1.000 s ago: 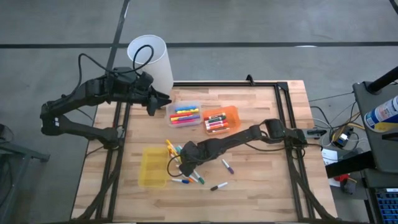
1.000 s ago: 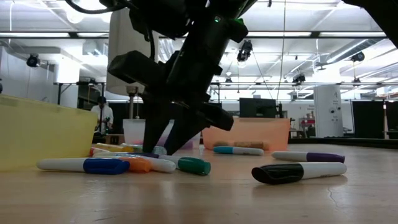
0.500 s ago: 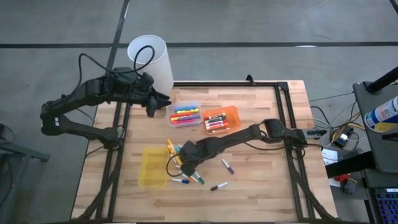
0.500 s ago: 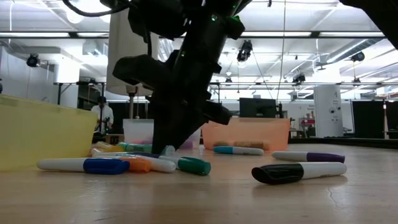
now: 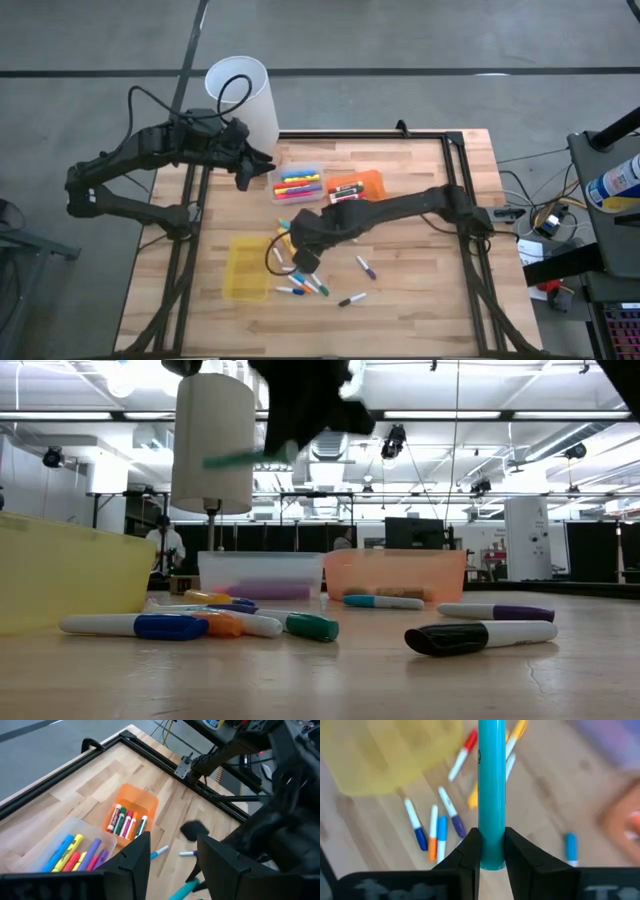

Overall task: Pick & Place Markers
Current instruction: Put the light blue highlighter into the transparent bin

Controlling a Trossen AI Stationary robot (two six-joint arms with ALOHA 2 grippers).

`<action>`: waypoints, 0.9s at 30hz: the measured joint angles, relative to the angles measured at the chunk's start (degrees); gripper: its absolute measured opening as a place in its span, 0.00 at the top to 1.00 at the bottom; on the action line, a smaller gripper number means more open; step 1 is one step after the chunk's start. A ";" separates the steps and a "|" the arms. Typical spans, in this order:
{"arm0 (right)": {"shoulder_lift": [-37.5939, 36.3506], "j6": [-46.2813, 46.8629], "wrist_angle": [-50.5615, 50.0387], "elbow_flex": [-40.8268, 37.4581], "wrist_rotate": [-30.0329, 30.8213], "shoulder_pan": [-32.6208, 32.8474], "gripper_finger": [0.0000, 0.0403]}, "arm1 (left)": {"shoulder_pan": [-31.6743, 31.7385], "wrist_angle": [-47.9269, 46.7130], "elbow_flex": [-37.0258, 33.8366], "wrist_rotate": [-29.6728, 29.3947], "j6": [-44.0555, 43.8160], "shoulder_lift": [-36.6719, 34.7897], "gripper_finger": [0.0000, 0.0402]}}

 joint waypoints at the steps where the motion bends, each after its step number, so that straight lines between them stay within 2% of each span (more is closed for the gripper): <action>1: -0.53 0.05 -1.40 1.16 1.25 0.00 0.86 | 0.00 0.47 0.00 0.32 0.01 0.01 0.61; 8: -5.19 -1.54 -7.92 6.88 10.55 -0.04 0.86 | 0.00 9.45 0.00 3.40 -2.12 -0.09 0.61; 13: -11.01 -4.66 -9.75 7.92 16.63 -0.38 0.86 | -0.11 22.55 0.00 8.86 -3.51 -0.61 0.61; 16: -15.56 -6.95 -9.73 7.90 20.88 -0.50 0.86 | -0.15 29.94 0.00 9.70 -2.44 -0.92 0.61; 20: -21.29 -11.41 -6.67 7.95 27.06 -0.59 0.86 | -0.15 35.64 0.00 9.55 -1.78 -0.24 0.61; 27: -26.42 -20.79 3.84 7.83 29.95 -0.77 0.86 | -1.35 41.07 0.00 9.19 -2.98 4.98 0.61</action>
